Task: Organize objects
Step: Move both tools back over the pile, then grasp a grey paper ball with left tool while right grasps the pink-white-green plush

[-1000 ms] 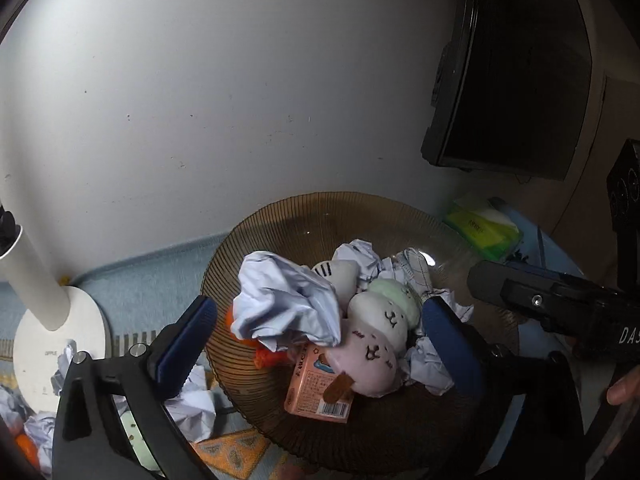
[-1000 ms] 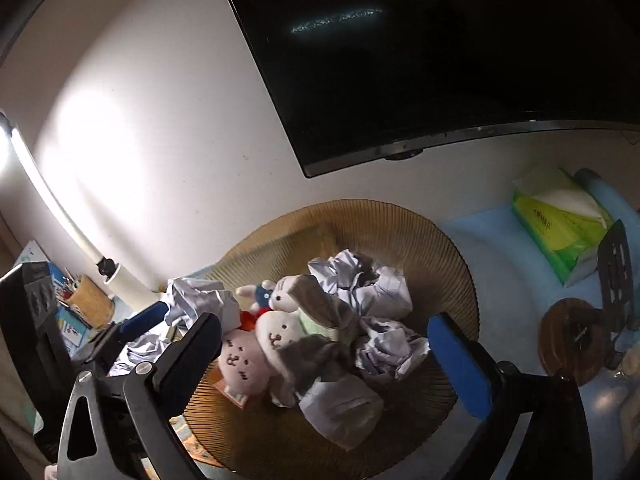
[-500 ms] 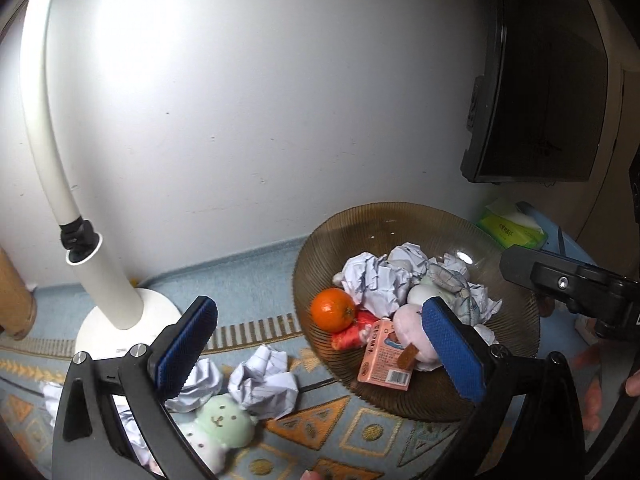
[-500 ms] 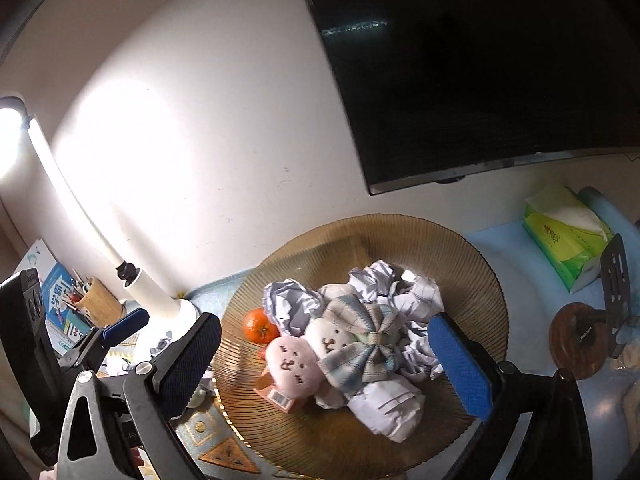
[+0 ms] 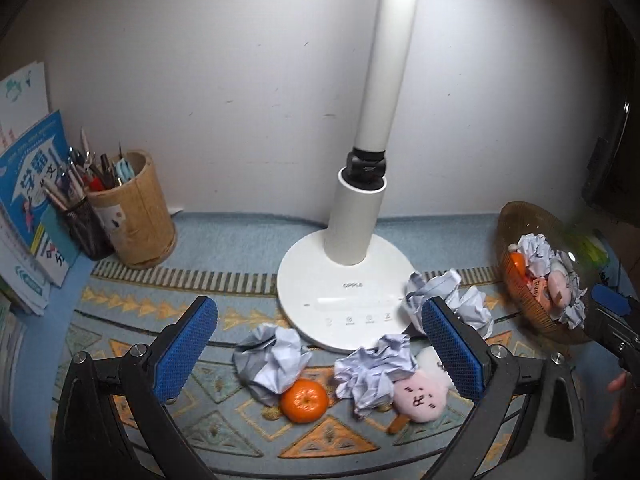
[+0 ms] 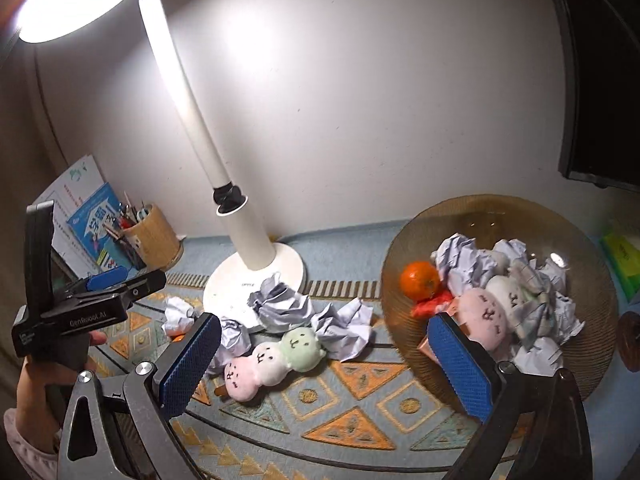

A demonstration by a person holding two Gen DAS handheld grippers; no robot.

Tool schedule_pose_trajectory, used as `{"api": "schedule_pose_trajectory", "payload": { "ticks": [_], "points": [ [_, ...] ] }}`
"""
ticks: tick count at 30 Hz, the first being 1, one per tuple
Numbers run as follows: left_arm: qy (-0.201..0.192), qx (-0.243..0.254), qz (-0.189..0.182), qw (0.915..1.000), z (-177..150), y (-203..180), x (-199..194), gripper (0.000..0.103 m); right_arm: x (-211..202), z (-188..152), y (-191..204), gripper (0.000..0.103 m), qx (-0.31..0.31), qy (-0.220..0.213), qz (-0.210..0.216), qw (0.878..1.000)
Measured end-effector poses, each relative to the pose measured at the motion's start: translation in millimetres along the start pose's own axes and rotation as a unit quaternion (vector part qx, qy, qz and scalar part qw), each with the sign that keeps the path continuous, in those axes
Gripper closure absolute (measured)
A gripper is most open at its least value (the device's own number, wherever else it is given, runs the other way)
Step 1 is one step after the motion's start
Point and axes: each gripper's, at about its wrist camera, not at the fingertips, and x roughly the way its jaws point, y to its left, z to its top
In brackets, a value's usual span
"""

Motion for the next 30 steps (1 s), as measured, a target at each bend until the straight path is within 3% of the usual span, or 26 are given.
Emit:
{"api": "schedule_pose_trajectory", "payload": {
  "ticks": [6, 10, 14, 22, 30],
  "points": [
    [0.03, -0.032, -0.002, 0.999, -28, 56, 29, 0.001, 55, -44, 35, 0.0, -0.016, 0.06, -0.004, 0.998],
    [0.046, -0.033, -0.011, 0.9983, -38, 65, 46, 0.001, 87, -64, 55, 0.0, -0.031, 0.09, -0.047, 0.994],
    [0.052, -0.036, -0.012, 0.9979, -43, 68, 62, 0.001, 109, -67, 62, 0.0, -0.003, 0.091, -0.061, 0.994],
    [0.05, -0.055, -0.024, 0.9969, -51, 79, 81, 0.001, 127, -70, 70, 0.0, 0.011, 0.091, -0.142, 0.986],
    [0.051, -0.053, -0.022, 0.9971, -52, 83, 80, 0.001, 118, -71, 65, 0.0, 0.029, 0.082, -0.137, 0.987]
  ]
}}
